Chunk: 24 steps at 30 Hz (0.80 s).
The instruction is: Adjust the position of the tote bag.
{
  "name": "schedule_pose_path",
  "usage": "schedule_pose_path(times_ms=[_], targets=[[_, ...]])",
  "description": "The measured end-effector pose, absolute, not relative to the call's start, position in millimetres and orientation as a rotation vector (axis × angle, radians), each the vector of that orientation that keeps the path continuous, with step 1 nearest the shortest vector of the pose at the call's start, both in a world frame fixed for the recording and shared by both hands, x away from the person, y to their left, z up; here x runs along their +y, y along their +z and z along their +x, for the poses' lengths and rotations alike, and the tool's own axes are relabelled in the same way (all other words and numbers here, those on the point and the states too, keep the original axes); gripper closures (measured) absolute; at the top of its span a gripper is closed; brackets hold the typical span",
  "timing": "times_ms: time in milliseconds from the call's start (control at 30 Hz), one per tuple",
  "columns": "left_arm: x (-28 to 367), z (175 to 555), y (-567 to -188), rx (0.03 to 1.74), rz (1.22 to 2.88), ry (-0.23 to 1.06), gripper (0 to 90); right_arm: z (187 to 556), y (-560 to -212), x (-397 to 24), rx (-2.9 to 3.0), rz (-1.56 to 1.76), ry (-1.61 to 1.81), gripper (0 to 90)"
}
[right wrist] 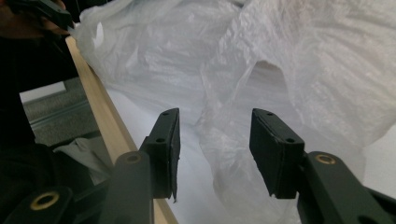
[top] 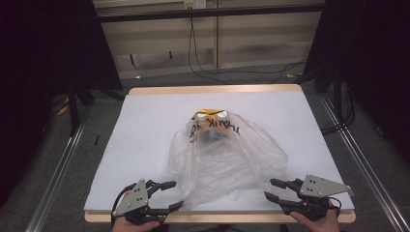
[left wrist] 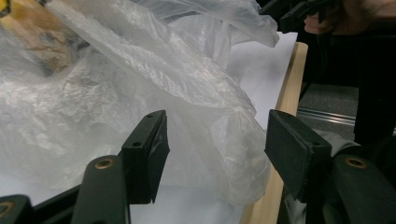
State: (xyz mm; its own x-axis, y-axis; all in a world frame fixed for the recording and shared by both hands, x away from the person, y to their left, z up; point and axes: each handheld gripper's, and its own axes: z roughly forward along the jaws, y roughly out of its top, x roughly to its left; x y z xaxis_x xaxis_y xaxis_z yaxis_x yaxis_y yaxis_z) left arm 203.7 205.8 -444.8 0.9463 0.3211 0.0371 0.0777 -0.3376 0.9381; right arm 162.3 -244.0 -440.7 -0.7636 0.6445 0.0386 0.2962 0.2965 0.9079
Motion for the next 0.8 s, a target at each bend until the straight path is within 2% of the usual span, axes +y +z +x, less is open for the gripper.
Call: schedule_pose_path(times_ms=[433,667,700,733,767,800], targets=[[194,206,-453,0.263,1.972,0.224,32.7,176,-448,-231,2.289,0.84,1.392,46.5],[189,205,-454,0.224,2.012,0.22,35.7,176,-450,-230,2.297,0.852,1.359,53.2],[189,205,-454,0.218,2.018,0.215,35.7,177,-451,-230,2.293,0.859,1.346,56.4],[188,204,-454,0.218,2.017,0.208,38.1,177,-452,-229,2.299,0.869,1.329,64.3],[188,204,-454,0.206,2.039,0.212,45.0,177,-452,-228,2.316,0.857,1.326,70.8],[187,204,-455,0.204,2.038,0.207,46.1,177,-452,-228,2.317,0.857,1.323,77.7]])
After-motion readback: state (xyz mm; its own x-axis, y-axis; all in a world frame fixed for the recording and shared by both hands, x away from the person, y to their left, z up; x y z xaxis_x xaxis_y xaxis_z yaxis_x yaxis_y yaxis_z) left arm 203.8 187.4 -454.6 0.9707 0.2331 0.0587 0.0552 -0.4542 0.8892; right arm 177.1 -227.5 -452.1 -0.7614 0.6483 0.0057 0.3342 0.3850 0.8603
